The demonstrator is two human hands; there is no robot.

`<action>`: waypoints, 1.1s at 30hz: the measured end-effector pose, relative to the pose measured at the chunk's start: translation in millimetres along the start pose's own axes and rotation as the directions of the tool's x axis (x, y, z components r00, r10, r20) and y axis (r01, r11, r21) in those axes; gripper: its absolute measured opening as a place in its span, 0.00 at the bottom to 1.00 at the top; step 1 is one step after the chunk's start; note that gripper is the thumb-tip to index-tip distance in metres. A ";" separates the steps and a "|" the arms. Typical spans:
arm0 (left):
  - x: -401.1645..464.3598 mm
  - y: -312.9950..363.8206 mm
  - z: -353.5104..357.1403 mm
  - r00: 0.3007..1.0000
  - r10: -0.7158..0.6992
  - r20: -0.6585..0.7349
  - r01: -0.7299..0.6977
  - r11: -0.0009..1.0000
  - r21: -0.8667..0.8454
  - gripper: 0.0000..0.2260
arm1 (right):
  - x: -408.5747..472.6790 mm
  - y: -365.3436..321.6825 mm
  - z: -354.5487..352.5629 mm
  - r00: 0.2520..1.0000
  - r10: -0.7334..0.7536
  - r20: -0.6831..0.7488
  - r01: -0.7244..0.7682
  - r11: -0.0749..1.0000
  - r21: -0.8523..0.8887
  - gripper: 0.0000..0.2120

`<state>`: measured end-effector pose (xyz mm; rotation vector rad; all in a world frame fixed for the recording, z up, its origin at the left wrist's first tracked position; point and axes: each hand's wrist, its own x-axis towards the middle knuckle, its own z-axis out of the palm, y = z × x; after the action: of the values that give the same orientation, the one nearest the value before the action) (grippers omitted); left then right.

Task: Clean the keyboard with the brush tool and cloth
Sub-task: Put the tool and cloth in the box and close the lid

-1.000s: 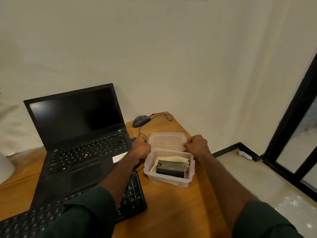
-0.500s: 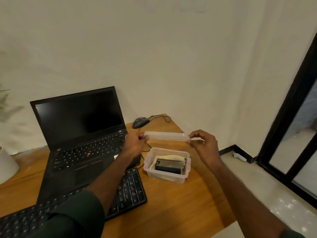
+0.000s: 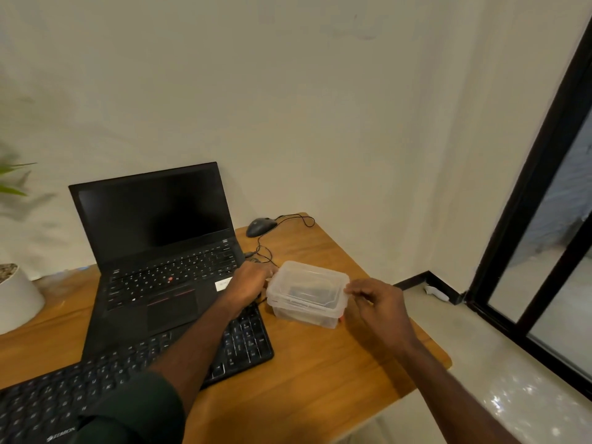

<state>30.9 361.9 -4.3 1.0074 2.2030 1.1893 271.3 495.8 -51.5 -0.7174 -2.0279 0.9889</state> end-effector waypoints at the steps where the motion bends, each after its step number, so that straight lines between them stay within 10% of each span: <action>1: -0.5 -1.8 1.1 1.000 0.023 -0.012 -0.023 1.000 0.021 0.11 | -1.2 -1.8 0.7 1.000 0.013 -0.006 -0.013 1.000 0.005 0.09; 12: -12.9 -7.6 11.1 0.975 -0.028 -0.221 0.024 0.999 -0.025 0.04 | 12.2 -10.2 7.7 0.969 0.228 -0.097 -0.233 0.971 -0.048 0.15; 33: -33.8 -12.1 17.6 0.960 -0.238 -0.145 0.226 0.969 -0.099 0.09 | 16.1 -11.8 14.3 0.944 0.325 -0.059 -0.329 0.942 -0.074 0.20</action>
<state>59.4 340.8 -22.7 0.6203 2.2954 1.2732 248.8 495.6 -41.5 -1.1398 -1.9562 1.0659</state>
